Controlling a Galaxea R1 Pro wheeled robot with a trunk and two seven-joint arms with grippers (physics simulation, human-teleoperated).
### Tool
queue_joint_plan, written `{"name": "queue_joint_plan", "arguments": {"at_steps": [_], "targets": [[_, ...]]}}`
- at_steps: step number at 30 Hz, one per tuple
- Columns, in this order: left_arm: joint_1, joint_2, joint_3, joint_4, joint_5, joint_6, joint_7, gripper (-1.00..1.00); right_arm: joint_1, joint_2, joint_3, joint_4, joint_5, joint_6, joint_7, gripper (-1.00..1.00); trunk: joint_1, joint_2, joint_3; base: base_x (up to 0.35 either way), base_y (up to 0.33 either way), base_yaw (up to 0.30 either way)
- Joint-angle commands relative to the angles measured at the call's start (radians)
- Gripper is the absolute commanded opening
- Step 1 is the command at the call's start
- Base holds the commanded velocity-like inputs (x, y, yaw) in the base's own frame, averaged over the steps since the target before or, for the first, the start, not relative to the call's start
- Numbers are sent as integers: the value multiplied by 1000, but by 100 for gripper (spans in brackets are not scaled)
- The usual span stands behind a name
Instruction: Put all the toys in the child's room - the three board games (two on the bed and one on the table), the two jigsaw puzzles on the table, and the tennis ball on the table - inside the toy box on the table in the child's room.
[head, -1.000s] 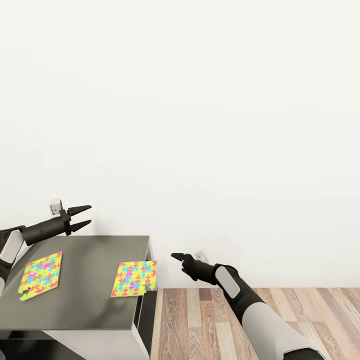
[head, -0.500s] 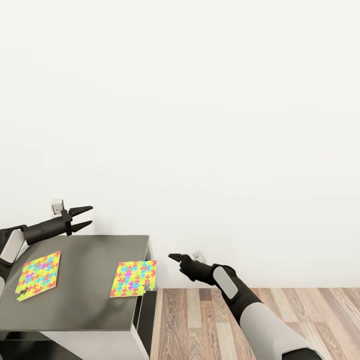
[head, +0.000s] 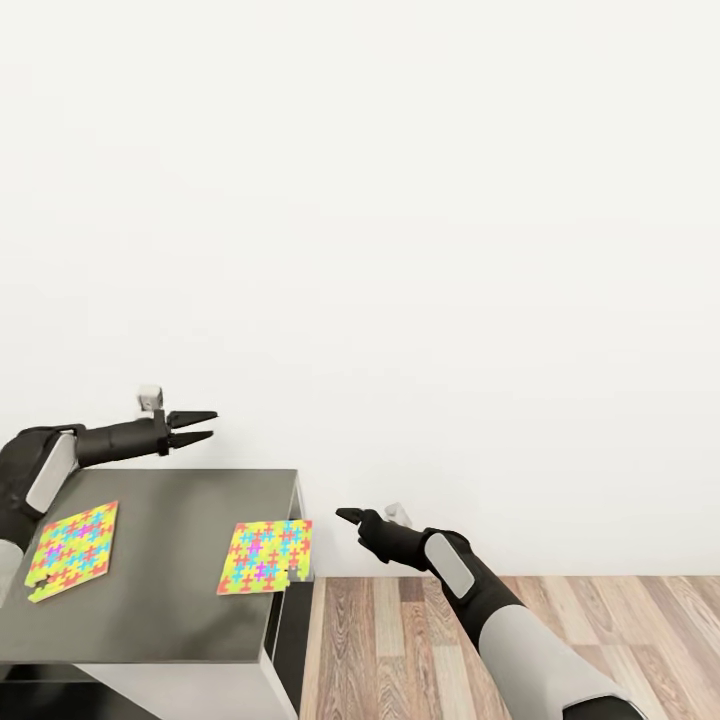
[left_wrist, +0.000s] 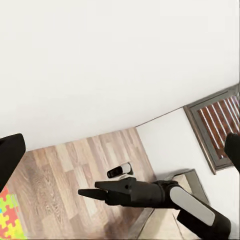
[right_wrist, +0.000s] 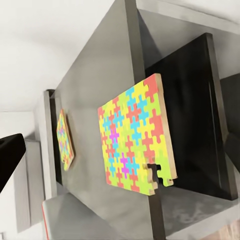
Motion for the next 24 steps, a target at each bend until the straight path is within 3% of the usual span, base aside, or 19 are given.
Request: {"name": "queue_joint_plan", "arguments": {"at_steps": [1, 4, 8, 12, 17, 24], "targets": [[-1, 1, -12, -3, -2, 5, -26, 100, -1, 0, 1, 0, -1, 3, 1, 100, 4, -8, -5, 0, 0, 0], [0, 4, -53, -26, -6, 5, -121, 100, -1, 0, 8, 0, -1, 3, 1, 100, 16, -29, -14, 0, 0, 0], [1, 4, -84, -43, -7, 5, -170, 100, -1, 0, 33, 0, -1, 2, 1, 100, 31, -57, -27, 0, 0, 0], [1, -1, -124, -52, -6, 5, -183, 100, -1, 1, 47, 0, -1, 2, 1, 100, 46, -85, -39, 0, 0, 0], [2, -6, -202, -79, -1, 5, -196, 100, -1, 1, 56, 0, -1, -3, 1, 100, 65, -120, -55, 0, 0, 0], [4, -8, -223, -89, 1, 4, -199, 100, -1, 1, 95, -1, -1, -10, 3, 100, 92, -169, -77, 0, 0, 0]]}}
